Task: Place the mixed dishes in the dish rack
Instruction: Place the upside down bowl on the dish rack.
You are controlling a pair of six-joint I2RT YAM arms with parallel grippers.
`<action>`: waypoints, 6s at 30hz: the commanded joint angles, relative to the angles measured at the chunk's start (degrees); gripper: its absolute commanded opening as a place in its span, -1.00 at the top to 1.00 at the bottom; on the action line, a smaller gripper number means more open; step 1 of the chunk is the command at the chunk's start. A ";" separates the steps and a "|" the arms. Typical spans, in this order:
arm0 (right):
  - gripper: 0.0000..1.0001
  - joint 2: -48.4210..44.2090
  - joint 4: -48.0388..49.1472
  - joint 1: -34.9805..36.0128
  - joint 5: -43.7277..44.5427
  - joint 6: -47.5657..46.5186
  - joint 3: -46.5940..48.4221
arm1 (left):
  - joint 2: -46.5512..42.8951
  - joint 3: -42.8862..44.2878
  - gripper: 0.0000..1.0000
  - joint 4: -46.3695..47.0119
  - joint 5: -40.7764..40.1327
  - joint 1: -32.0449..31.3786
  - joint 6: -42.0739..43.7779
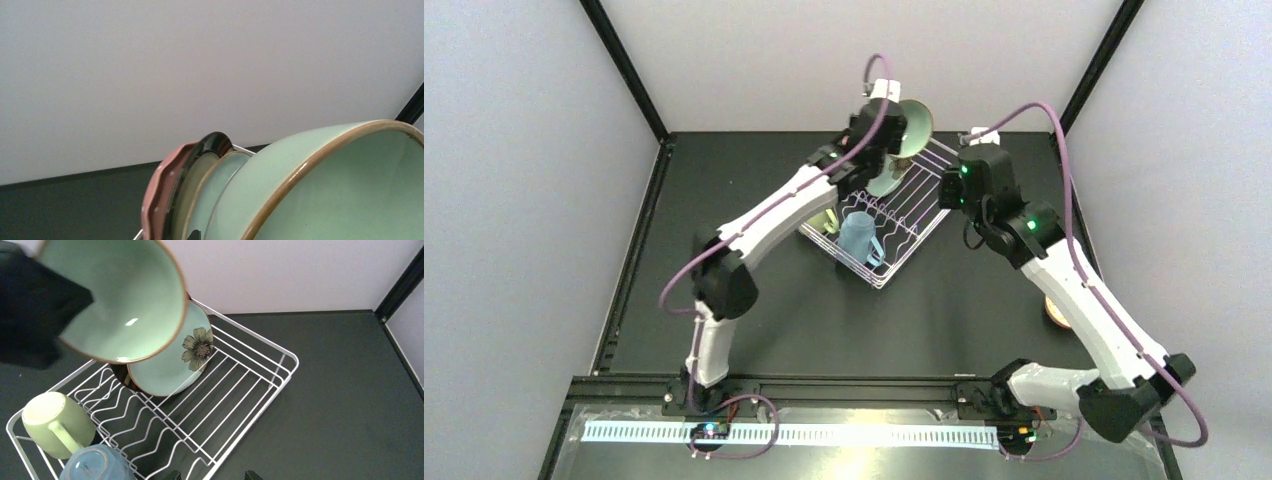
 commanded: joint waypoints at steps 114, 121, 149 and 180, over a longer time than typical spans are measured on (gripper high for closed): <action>-0.43 -43.49 17.88 -0.04 -4.05 1.81 -35.98 | 49.99 25.82 0.40 3.95 -43.96 -6.94 17.02; -0.44 -42.90 16.78 -0.06 -3.68 1.72 -33.99 | 49.14 25.83 0.11 1.80 -42.91 -7.98 14.21; -0.43 -40.29 14.64 -0.04 -4.81 1.20 -28.36 | 39.74 25.88 -0.63 -2.69 -35.90 -9.74 2.56; -0.44 -36.77 10.88 -0.04 -3.03 2.16 -26.47 | 25.49 20.03 -0.66 -20.71 -32.16 -10.12 -14.47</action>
